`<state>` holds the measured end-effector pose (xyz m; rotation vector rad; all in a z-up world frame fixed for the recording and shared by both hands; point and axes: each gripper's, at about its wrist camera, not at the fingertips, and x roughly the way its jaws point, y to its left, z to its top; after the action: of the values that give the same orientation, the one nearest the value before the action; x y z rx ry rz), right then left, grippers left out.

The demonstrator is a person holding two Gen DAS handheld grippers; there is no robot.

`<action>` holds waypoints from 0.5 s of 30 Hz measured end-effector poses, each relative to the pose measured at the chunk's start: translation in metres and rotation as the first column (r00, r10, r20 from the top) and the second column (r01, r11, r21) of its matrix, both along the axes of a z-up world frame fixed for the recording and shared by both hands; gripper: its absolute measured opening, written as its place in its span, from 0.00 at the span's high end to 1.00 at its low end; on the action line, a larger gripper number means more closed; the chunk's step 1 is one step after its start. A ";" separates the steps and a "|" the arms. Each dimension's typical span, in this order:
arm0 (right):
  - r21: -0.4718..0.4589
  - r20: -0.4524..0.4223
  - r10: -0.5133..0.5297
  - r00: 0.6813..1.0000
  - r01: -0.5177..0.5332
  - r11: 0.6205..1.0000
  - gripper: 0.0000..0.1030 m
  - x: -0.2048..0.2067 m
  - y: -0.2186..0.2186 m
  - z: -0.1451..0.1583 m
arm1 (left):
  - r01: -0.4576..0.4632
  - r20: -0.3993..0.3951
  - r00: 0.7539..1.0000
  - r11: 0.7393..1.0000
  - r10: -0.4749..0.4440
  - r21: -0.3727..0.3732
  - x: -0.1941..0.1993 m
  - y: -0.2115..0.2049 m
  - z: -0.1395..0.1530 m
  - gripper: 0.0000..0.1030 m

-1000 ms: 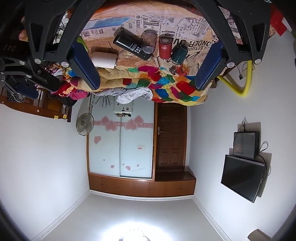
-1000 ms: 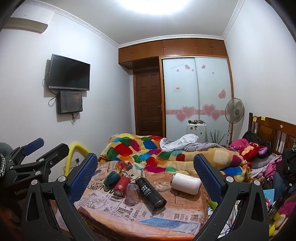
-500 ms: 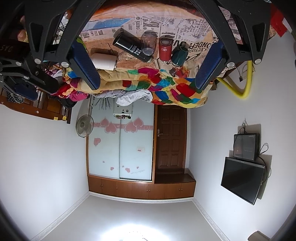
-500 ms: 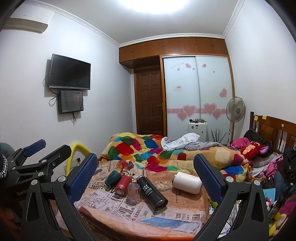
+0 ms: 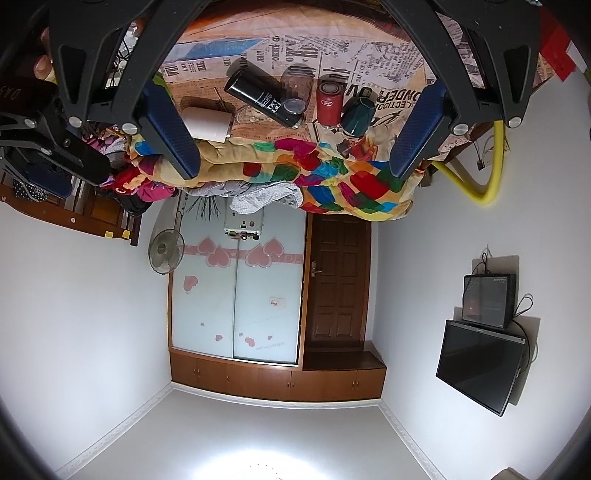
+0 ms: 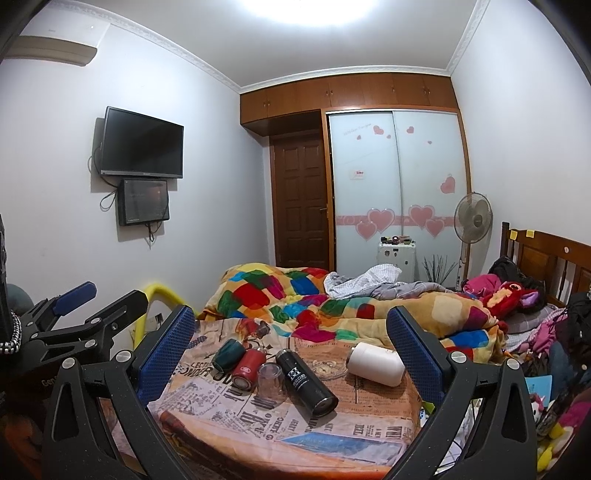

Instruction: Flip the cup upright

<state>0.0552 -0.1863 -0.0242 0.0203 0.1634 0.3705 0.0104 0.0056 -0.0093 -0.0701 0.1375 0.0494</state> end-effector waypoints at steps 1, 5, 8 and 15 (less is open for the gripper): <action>0.000 0.000 0.000 1.000 0.000 1.000 0.00 0.000 0.000 0.000 | -0.002 0.001 1.000 1.000 0.002 0.003 0.000 -0.001 0.000 0.00; -0.004 -0.004 0.000 1.000 0.000 1.000 0.00 0.000 0.001 -0.001 | -0.001 0.003 1.000 1.000 0.001 0.003 -0.001 -0.001 0.000 0.00; -0.009 -0.007 -0.001 1.000 0.001 1.000 0.00 0.000 0.002 -0.003 | -0.001 0.007 1.000 1.000 0.001 0.003 -0.002 -0.003 -0.001 0.00; -0.011 -0.007 -0.001 1.000 0.001 1.000 0.00 0.000 0.002 -0.003 | -0.001 0.011 1.000 1.000 0.001 0.001 -0.005 -0.003 0.001 0.00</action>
<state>0.0555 -0.1843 -0.0272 0.0108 0.1725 0.3687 0.0056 0.0022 -0.0086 -0.0692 0.1268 0.0503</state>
